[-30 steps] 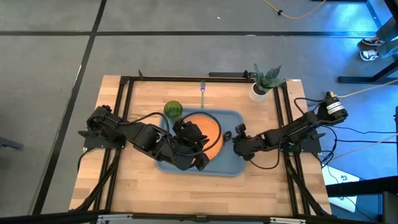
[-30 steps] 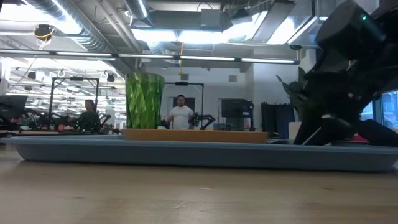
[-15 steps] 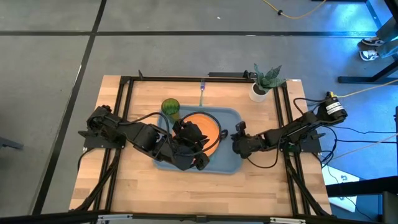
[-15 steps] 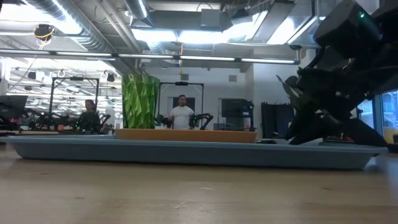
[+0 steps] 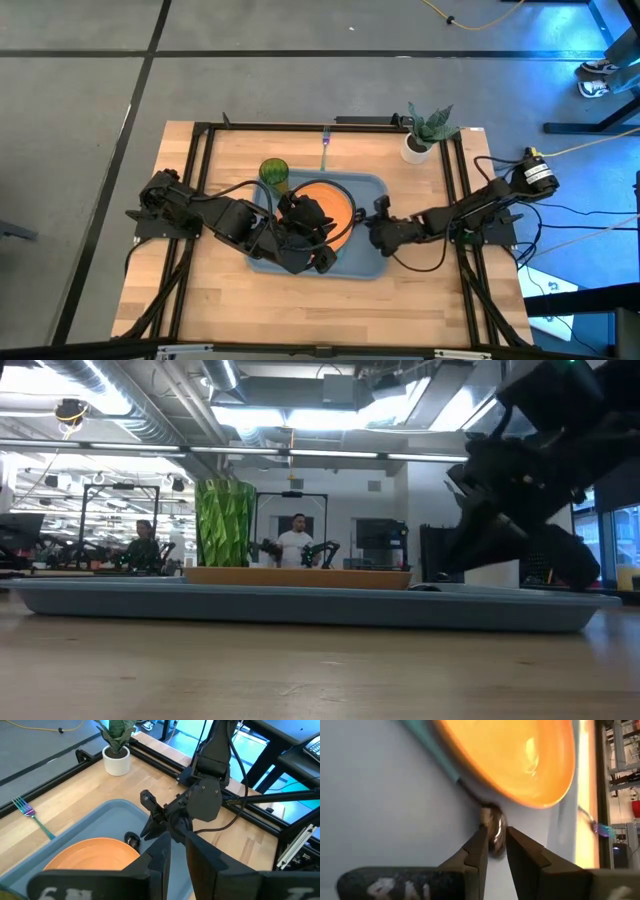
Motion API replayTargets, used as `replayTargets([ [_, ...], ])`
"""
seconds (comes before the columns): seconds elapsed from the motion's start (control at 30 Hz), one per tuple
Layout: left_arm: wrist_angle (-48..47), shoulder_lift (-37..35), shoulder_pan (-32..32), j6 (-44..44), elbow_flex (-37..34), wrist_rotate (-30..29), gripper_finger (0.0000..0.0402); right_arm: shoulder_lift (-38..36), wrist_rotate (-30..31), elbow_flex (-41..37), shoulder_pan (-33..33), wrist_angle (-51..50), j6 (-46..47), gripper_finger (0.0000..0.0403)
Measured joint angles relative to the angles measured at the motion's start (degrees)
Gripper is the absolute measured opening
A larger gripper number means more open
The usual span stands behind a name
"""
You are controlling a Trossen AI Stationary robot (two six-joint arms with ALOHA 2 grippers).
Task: Pick and place plate/cup/fork/spoon on tray
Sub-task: Put the blue spoon on the blue tray to the right of the orange plate
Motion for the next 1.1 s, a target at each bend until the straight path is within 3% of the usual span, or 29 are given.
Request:
replayTargets([
  [0.1,0.0,0.0,0.0,-0.01,0.0,0.0,0.0053,0.0,-2.11,1.61,-0.05,0.02,0.52,0.0073],
  [0.23,0.02,0.0,0.0,-0.04,0.0,0.0,0.0053,0.0,-10.14,2.05,-1.62,-0.2,5.49,0.0073],
  [0.4,0.04,0.0,0.0,-0.02,0.0,0.0,0.0053,0.0,-7.35,2.05,-3.18,-2.18,10.29,0.0073],
  [1.1,0.09,0.0,0.11,-0.01,0.0,0.0,0.0053,5.38,-12.52,2.16,-5.05,-0.33,7.5,0.0073],
])
